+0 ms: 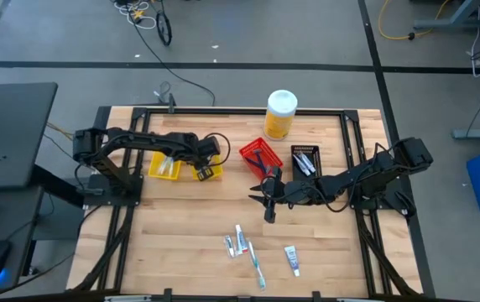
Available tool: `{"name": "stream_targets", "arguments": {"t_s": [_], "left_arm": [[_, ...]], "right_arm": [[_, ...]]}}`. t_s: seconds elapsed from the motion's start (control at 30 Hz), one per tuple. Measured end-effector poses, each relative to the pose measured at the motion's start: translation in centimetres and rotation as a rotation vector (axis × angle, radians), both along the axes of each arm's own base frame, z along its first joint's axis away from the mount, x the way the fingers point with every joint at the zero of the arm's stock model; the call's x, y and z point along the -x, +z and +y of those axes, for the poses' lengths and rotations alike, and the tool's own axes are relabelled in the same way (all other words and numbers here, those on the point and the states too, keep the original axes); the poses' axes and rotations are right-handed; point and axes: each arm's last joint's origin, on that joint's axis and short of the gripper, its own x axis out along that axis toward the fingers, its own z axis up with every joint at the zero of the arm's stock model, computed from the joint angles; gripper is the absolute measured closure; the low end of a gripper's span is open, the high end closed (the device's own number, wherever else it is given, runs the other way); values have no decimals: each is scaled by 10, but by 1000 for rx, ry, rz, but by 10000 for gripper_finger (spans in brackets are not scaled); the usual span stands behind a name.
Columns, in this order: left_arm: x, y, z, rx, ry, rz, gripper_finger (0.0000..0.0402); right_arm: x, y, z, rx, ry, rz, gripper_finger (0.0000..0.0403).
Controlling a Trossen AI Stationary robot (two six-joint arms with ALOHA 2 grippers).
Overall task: Pick & Place Travel size toiletries
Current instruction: Put the silver nail cutter into the right yellow bin, then put the white toothpaste into the black bin
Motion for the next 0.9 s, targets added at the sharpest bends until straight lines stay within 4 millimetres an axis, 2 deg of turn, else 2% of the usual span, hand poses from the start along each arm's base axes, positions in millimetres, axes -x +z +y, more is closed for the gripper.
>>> {"name": "stream_targets", "arguments": {"t_s": [0.2, 0.4, 0.57, 0.9], "left_arm": [[0, -4, -1, 9, -22, -17, 330], [5, -17, -4, 77, -110, -24, 329], [4, -17, -3, 38, -103, -29, 327], [3, -16, -2, 9, -118, -26, 267]], "right_arm": [[0, 0, 0, -1, 0, -3, 278], [0, 0, 0, -1, 0, -3, 272], [0, 0, 0, 4, 2, -3, 279], [0, 0, 0, 13, -1, -2, 276]]}}
